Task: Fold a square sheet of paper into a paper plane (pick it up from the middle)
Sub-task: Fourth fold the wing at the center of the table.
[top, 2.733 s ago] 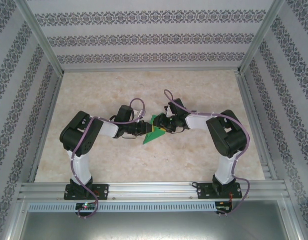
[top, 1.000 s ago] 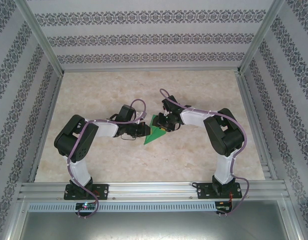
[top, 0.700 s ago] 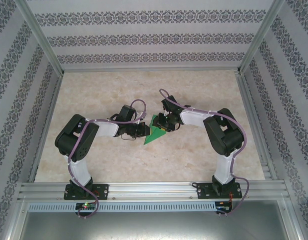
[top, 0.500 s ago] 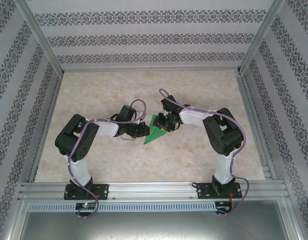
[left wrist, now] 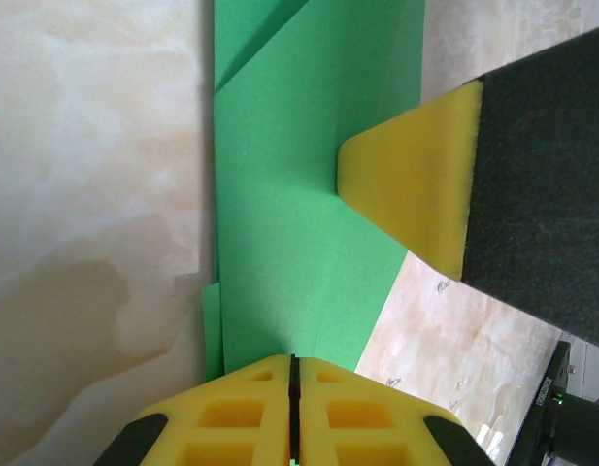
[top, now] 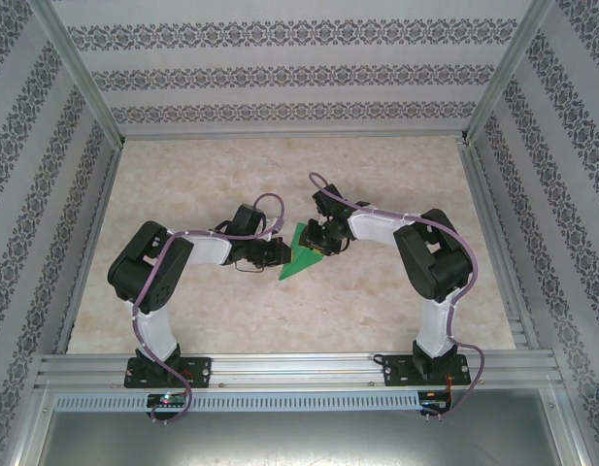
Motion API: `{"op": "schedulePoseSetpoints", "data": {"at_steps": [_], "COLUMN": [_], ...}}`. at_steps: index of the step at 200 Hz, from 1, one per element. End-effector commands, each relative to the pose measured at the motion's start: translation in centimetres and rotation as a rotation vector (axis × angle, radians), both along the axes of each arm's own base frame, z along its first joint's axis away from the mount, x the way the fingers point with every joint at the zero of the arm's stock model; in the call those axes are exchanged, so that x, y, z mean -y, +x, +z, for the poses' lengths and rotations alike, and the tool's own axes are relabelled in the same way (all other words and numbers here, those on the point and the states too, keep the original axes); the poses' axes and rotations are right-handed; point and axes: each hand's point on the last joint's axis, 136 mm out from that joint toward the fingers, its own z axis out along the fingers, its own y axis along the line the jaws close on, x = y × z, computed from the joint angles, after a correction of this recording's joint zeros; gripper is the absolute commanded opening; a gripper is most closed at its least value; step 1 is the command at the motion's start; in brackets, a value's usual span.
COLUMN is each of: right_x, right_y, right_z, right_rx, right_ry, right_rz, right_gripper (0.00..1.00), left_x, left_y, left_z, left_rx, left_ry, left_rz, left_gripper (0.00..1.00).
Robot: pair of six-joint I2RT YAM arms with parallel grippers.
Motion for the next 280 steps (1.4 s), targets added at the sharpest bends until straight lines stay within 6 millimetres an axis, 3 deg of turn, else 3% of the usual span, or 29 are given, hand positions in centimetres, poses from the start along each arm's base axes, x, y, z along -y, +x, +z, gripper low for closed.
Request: {"op": "schedulePoseSetpoints", "data": {"at_steps": [1,115,188,215,253,280], "right_x": [4.3,4.3,3.9,3.0,0.8,-0.4], "right_y": [-4.0,-4.3,-3.8,-2.8,-0.5,-0.1], "right_z": [-6.2,-6.7,-5.4,-3.3,2.9,6.8], "right_rx": [-0.175,-0.191,-0.165,-0.119,0.054,0.162], "right_ry": [-0.226,-0.240,-0.220,-0.173,-0.035,0.050], "right_rz": [-0.028,-0.019,-0.020,-0.013,0.045,0.095], "right_gripper": [0.32,0.31,0.31,0.31,0.35,0.37], "left_x": [-0.1,-0.7,-1.9,-2.3,-2.6,-2.7], "left_y": [-0.3,-0.9,-2.3,-2.6,-3.0,-3.2], "left_z": [-0.9,-2.4,-3.9,-4.2,-4.7,-4.9], "left_rx": [-0.014,-0.076,-0.160,-0.176,-0.198,-0.210], "left_ry": [0.039,0.100,0.193,0.221,0.239,0.244], "left_rz": [-0.019,-0.021,-0.050,-0.056,-0.051,-0.054], "left_gripper": [0.11,0.10,0.06,0.05,0.03,0.02]}}
